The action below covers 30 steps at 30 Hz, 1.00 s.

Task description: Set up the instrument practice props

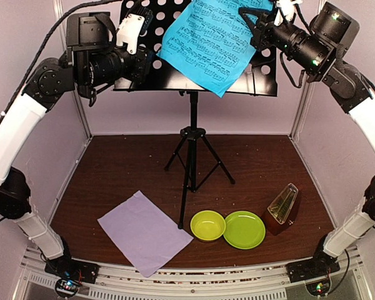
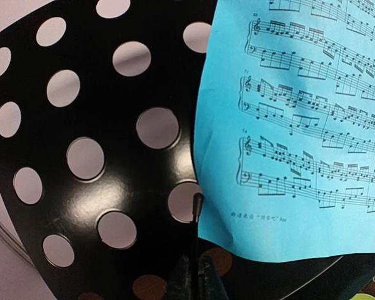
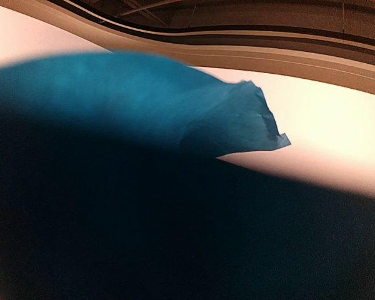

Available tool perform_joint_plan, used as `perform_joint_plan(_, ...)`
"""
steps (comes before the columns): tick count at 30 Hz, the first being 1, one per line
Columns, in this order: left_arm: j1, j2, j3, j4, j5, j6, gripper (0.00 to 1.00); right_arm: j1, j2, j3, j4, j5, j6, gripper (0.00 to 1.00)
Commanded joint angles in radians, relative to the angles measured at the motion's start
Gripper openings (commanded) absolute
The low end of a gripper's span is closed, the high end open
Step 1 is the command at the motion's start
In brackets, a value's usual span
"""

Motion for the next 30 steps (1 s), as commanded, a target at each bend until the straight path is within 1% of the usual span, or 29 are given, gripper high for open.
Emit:
perform_joint_plan(1,0.006,-0.096,-0.110,0.198,0.014,0.010,0.00,-0.010,0.003,0.019,0.016,0.005,-0.014,0.00)
perform_joint_plan(12,0.006,-0.218,-0.339,0.515,0.056,0.042,0.00,-0.008,-0.012,0.020,0.014,-0.002,-0.007,0.00)
perform_joint_plan(15,0.006,-0.250,-0.411,0.611,0.136,0.058,0.00,-0.007,-0.014,0.022,0.010,-0.001,-0.003,0.00)
perform_joint_plan(18,0.006,-0.256,-0.410,0.594,0.260,0.081,0.00,-0.006,-0.015,0.021,0.009,0.016,-0.009,0.00)
perform_joint_plan(21,0.006,-0.266,-0.406,0.564,0.316,0.084,0.00,-0.004,-0.016,0.021,0.013,0.041,-0.021,0.00)
perform_joint_plan(27,0.006,-0.325,-0.510,0.660,0.357,0.083,0.00,0.001,-0.006,0.037,0.005,0.026,-0.030,0.00)
perform_joint_plan(29,0.006,-0.323,-0.511,0.661,0.325,0.090,0.00,0.007,-0.006,0.043,-0.002,0.044,-0.052,0.00)
perform_joint_plan(30,0.006,-0.319,-0.505,0.653,0.282,0.090,0.00,0.012,-0.009,0.041,-0.005,0.057,-0.065,0.00)
